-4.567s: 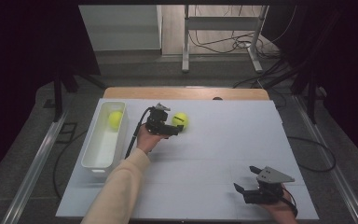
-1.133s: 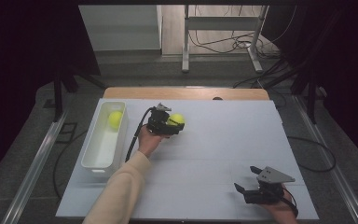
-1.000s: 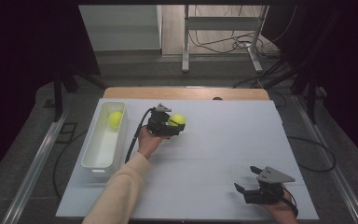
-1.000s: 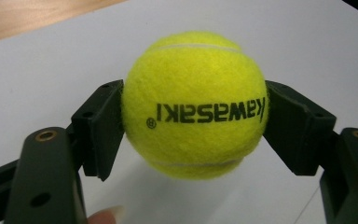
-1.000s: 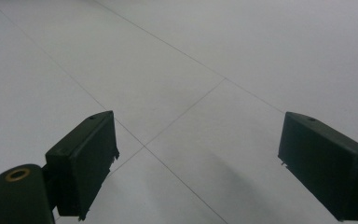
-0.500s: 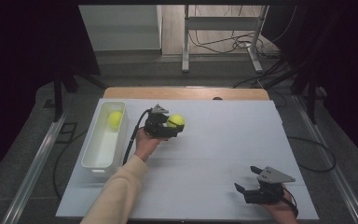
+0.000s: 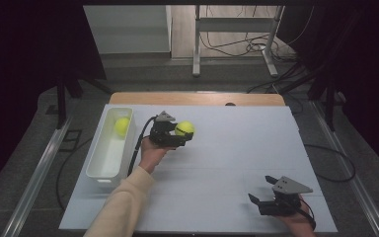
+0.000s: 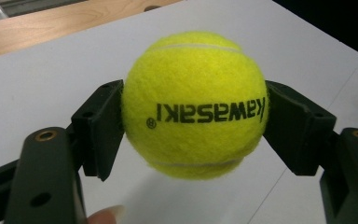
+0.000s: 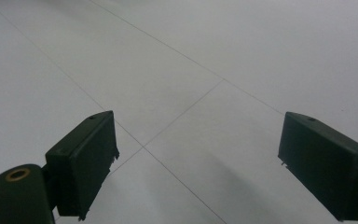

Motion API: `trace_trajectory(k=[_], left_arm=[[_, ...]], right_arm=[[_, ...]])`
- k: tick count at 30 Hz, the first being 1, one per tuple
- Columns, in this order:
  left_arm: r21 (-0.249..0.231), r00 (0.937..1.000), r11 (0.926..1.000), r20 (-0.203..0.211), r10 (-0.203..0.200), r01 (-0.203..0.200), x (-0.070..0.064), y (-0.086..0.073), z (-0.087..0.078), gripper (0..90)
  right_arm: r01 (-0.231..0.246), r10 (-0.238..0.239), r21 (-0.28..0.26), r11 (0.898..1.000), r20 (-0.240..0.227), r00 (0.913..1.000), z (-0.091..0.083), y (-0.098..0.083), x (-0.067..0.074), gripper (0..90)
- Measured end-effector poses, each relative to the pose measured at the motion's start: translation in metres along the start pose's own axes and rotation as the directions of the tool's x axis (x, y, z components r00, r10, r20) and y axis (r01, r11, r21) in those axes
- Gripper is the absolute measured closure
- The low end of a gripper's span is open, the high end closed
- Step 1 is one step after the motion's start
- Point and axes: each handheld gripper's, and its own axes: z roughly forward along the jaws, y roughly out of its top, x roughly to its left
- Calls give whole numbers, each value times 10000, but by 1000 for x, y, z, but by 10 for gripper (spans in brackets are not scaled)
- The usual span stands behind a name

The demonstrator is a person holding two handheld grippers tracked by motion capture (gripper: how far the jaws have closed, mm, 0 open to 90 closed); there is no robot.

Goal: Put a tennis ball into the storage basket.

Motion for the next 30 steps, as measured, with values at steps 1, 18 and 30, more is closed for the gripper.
trace_trajectory(k=[1,18,30], left_arm=[[-21,10000,10000,24,-47,47,0,-1,-1,265],[-234,9995,9997,323,7,1,-8,-2,-19,265],[-285,9993,9992,229,285,-278,-13,-6,-30,265]], right_arm=[[2,-2,5,10000,-2,10000,0,0,0,121],[25,-25,33,10000,34,10000,0,0,1,121],[12,-13,25,10000,34,10000,0,0,0,122]])
